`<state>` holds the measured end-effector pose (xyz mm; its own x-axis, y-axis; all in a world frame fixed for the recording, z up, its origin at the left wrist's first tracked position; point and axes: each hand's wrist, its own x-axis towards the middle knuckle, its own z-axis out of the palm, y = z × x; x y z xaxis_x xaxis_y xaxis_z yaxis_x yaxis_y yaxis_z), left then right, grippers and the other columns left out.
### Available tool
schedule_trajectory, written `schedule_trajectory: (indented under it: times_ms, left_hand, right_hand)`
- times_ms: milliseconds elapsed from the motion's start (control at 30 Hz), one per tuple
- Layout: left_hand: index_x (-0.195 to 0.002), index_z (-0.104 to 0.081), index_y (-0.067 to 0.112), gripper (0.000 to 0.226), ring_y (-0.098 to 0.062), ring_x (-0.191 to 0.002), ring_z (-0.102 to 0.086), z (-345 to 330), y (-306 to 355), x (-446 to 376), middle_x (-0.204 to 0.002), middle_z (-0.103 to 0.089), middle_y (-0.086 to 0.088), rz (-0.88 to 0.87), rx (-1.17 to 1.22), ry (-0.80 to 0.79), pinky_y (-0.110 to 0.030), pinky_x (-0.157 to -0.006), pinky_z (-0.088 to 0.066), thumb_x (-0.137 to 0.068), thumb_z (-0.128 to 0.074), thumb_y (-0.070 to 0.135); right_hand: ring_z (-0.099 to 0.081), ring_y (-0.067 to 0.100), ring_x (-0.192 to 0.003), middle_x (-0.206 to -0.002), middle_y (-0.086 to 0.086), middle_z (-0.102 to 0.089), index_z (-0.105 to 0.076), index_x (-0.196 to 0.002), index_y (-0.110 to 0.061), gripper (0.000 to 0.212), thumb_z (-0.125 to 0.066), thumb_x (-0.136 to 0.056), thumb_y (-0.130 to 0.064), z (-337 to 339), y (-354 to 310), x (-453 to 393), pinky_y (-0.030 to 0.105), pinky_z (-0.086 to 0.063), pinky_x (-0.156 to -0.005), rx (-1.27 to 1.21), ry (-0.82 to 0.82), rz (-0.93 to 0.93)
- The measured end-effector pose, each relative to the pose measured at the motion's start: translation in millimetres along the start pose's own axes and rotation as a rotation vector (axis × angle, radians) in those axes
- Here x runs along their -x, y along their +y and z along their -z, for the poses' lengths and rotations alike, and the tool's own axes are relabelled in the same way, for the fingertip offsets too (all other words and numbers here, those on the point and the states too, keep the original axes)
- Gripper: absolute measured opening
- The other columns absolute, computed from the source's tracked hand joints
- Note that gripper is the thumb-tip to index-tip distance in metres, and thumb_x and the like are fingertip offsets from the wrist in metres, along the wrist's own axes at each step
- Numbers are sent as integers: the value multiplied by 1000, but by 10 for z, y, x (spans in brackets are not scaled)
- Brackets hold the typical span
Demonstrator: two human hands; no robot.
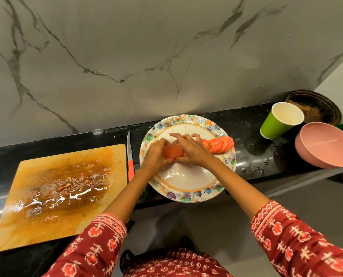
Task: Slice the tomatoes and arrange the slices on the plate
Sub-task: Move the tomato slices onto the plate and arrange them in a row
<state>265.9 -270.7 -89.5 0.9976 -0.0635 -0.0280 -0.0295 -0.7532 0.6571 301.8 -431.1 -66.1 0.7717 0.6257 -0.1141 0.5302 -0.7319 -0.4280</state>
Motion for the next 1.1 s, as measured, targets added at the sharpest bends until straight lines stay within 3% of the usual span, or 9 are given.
schedule_trajectory:
  times_ms: [433,700,900,1100]
  left_hand:
    - [-118,-51,13,61,-19,-104,-56,62,13,1,-114,-58,-7,16,71,-22,-32,-89,-50,-67,-81,26]
    - [-116,-53,11,54,-20,-105,-55,88,19,-11,-114,-58,-7,12,39,-30,-30,-88,-49,-69,-80,20]
    - [-111,-56,7,50,-20,-99,-59,101,-6,7,-109,-62,-10,-10,69,-12,-29,-83,-51,-68,-80,14]
    - [-117,-53,9,54,-21,-107,-56,105,-16,32,-116,-59,-9,13,65,-21,-33,-90,-51,-69,-79,11]
  right_hand:
    - [-40,20,-127,-127,1,-58,-22,-144,-22,80,-70,-80,-32,44,-27,-52,41,-22,-104,-96,3,-34]
    - [-36,22,-129,-131,3,-52,-16,-146,-22,85,-70,-81,-30,60,-42,-90,45,-18,-108,-61,-85,-34]
    - [-39,22,-126,-125,3,-54,-19,-145,-19,83,-70,-79,-28,37,-41,-87,48,-14,-110,-85,-36,-22]
    - [-38,21,-127,-125,1,-55,-16,-145,-21,89,-73,-77,-33,124,26,-46,48,-11,-112,-106,-41,-29]
